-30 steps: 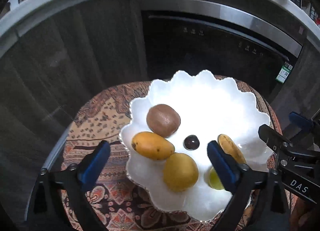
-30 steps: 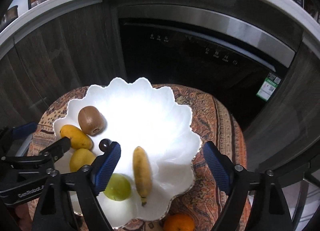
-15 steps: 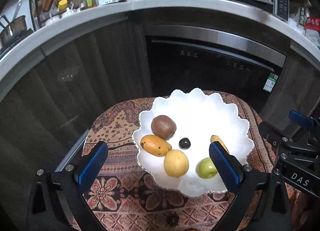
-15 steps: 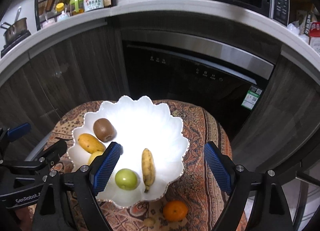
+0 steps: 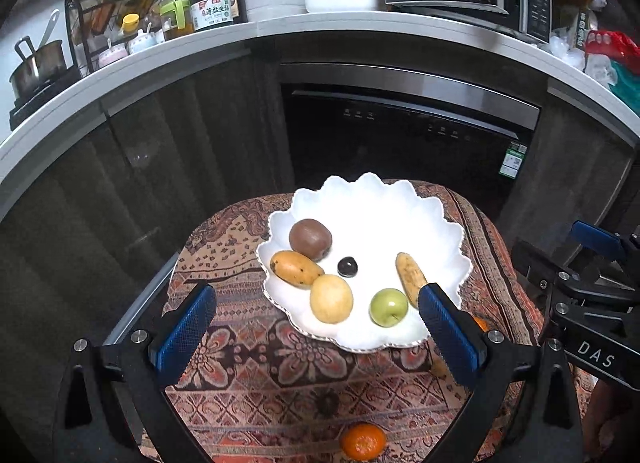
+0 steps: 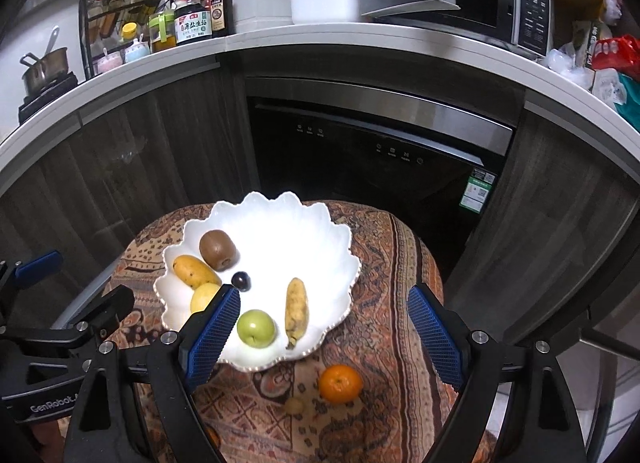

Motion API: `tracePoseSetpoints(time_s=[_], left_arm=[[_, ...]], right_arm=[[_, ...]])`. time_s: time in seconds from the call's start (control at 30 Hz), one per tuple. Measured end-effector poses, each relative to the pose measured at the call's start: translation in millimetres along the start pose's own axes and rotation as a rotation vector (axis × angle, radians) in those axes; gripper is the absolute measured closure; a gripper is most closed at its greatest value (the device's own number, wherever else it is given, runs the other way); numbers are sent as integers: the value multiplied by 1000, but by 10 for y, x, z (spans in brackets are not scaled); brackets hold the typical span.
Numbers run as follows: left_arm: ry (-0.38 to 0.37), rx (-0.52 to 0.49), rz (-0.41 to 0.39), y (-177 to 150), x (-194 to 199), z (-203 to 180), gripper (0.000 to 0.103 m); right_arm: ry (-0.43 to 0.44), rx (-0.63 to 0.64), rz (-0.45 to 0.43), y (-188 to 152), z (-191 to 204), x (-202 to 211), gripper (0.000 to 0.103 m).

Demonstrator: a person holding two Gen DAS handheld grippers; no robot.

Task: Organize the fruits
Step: 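Withdraw both tools from the bowl toward the oranges on the cloth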

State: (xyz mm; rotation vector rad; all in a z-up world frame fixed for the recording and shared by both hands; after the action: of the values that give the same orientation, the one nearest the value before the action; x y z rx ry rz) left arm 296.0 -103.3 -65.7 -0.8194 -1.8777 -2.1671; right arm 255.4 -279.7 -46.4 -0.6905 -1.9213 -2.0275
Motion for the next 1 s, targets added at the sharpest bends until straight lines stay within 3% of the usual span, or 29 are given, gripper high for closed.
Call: tracePoseSetpoints(time_s=[0.53,1.0], left_arm=[[-20,-21,32,-411,171,-170,0],[-36,0,115,-943,73,-255,5]], right_arm=[[-9,19,39,-404,-107,202,16],[-2,15,100,-886,-118,164,16]])
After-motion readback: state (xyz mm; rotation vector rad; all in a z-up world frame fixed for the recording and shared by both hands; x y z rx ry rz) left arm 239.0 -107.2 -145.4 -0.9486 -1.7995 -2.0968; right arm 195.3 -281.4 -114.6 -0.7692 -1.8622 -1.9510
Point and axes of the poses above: each gripper's, at about its wrist camera, not at the fingertips, and x roughly against the way its jaws point, z to its left, y to its top, the point moved 2 cm from there along -x, roughly the way its jaws point, and after that the axes turned 13 degrees about -z, right-handed, at the moved point
